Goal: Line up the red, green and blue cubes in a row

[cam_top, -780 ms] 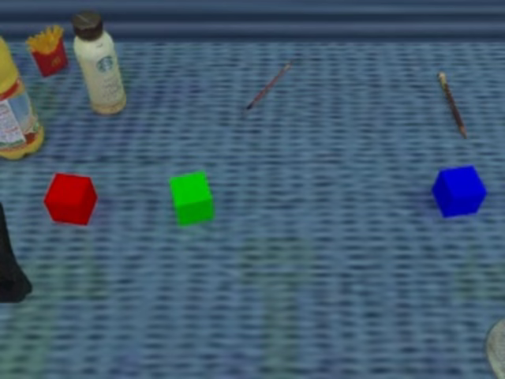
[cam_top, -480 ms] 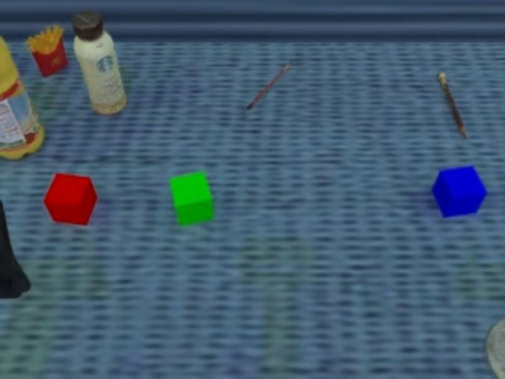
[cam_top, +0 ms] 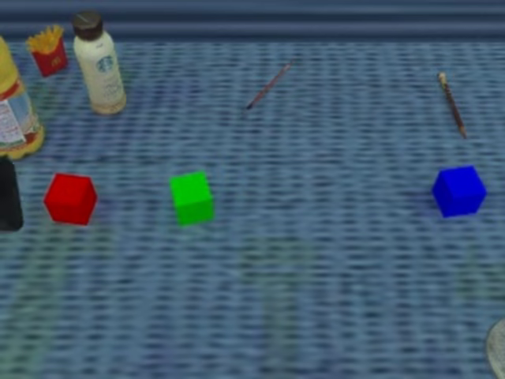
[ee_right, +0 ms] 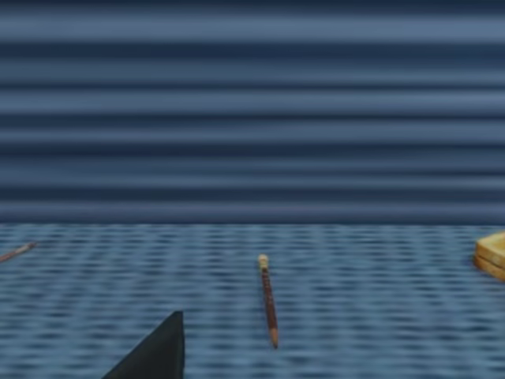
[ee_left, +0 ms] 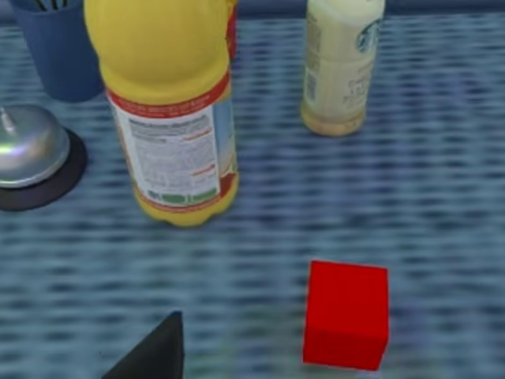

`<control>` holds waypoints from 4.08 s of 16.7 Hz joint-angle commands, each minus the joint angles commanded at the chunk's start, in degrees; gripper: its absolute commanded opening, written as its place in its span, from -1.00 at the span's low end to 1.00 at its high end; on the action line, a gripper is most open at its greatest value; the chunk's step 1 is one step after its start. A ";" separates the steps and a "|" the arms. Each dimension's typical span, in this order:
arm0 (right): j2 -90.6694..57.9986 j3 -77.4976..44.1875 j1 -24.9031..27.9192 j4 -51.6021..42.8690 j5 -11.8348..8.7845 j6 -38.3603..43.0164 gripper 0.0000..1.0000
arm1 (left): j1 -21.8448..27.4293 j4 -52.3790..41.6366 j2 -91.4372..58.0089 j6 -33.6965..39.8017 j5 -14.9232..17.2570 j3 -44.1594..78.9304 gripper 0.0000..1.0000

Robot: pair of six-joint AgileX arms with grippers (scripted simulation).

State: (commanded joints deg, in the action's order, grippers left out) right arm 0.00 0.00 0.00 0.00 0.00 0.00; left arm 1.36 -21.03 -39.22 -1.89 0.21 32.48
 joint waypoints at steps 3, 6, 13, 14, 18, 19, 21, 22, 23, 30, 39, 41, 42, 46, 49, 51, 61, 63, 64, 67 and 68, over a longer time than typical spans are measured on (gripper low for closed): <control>0.00 0.00 0.00 0.00 0.00 0.00 1.00 | 0.48 -9.47 -20.29 -0.87 -0.07 13.78 1.00; 0.00 0.00 0.00 0.00 0.00 0.00 1.00 | 1.01 -18.90 -39.40 -1.75 -0.12 27.10 1.00; 0.00 0.00 0.00 0.00 0.00 0.00 1.00 | 1.99 -35.94 -72.45 -3.29 -0.14 53.13 1.00; 0.00 0.00 0.00 0.00 0.00 0.00 1.00 | 2.07 -37.53 -75.81 -3.44 -0.13 55.86 1.00; 0.00 0.00 0.00 0.00 0.00 0.00 1.00 | 2.29 -41.26 -83.40 -3.78 -0.07 62.66 1.00; 0.00 0.00 0.00 0.00 0.00 0.00 1.00 | 2.31 -41.51 -83.88 -3.80 -0.06 63.16 1.00; 0.00 0.00 0.00 0.00 0.00 0.00 1.00 | 2.31 -41.51 -83.88 -3.80 -0.06 63.16 1.00; 0.00 0.00 0.00 0.00 0.00 0.00 1.00 | 2.31 -41.51 -83.88 -3.80 -0.06 63.16 1.00; 0.00 0.00 0.00 0.00 0.00 0.00 1.00 | 2.31 -41.51 -83.88 -3.80 -0.06 63.16 1.00; 0.00 0.00 0.00 0.00 0.00 0.00 1.00 | 2.19 -32.10 -87.82 -3.96 -0.03 57.97 1.00; 0.00 0.00 0.00 0.00 0.00 0.00 1.00 | 2.23 -24.61 -91.52 -3.97 0.01 53.89 0.85; 0.00 0.00 0.00 0.00 0.00 0.00 1.00 | 2.23 -24.61 -91.52 -3.97 0.01 53.89 0.55; 0.00 0.00 0.00 0.00 0.00 0.00 1.00 | 2.23 -24.61 -91.52 -3.97 0.01 53.89 0.40; 0.00 0.00 0.00 0.00 0.00 0.00 1.00 | 2.23 -24.61 -91.52 -3.97 0.01 53.89 -0.21; 0.00 0.00 0.00 0.00 0.00 0.00 1.00 | 2.23 -24.61 -91.52 -3.97 0.01 53.89 -0.66; 0.00 0.00 0.00 0.00 0.00 0.00 1.00 | 2.23 -24.61 -91.52 -3.97 0.01 53.89 -0.96; 0.00 0.00 0.00 0.00 0.00 0.00 1.00 | 2.17 -25.37 -89.92 -3.93 0.14 54.51 -1.00; 0.00 0.00 0.00 0.00 0.00 0.00 1.00 | 2.03 -27.57 -89.04 -3.97 0.13 56.02 -1.00; 0.00 0.00 0.00 0.00 0.00 0.00 1.00 | 1.83 -29.57 -88.23 -3.91 0.13 57.06 -1.00; 0.00 0.00 0.00 0.00 0.00 0.00 1.00 | 1.28 -36.26 -85.55 -3.79 0.10 60.33 -1.00; 0.00 0.00 0.00 0.00 0.00 0.00 1.00 | 1.15 -37.57 -84.75 -3.77 0.08 61.13 -1.00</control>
State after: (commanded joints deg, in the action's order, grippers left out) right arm 0.00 0.00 0.00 0.00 0.00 0.00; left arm 2.51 -58.60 -123.96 -5.66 0.30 93.61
